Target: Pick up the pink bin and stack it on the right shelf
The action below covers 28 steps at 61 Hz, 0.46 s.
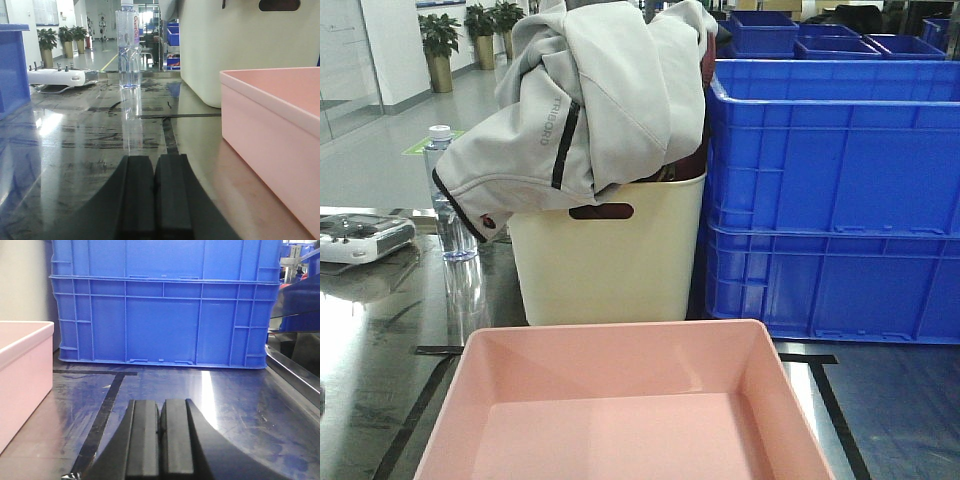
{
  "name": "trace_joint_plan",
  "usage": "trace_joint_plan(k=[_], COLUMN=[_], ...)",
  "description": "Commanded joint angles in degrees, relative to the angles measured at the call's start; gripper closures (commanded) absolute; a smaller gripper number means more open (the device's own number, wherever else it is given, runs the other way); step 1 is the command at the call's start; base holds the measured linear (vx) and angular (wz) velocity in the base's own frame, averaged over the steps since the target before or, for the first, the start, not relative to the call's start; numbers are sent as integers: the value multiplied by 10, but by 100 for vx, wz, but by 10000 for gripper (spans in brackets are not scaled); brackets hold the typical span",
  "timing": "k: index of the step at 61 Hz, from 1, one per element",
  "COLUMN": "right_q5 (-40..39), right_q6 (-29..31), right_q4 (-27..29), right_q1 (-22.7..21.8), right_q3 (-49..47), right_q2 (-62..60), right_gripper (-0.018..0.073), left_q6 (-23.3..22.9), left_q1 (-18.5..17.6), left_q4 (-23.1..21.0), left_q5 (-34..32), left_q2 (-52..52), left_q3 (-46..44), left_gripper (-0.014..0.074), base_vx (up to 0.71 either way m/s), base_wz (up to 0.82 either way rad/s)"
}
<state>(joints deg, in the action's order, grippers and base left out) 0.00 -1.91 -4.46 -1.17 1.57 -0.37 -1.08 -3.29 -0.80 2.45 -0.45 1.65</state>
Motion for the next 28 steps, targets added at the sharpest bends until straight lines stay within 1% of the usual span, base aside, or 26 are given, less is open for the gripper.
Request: trace_joint_plan(k=[1, 28], right_q5=[-50, -50], right_q6=[7, 7], right_q4=[-1, -1], right_q1=[0, 0], right_q3=[2, 2], right_q2=[-10, -10], right_gripper=[568, 568], left_q6=[-6, -6], left_q1=[-1, -1], left_q4=[-1, -1], left_q5=[-46, -46], left_q2=[-11, -11], left_q3=[8, 8], left_gripper=[596, 596], base_vx=[0, 0], base_wz=[0, 0])
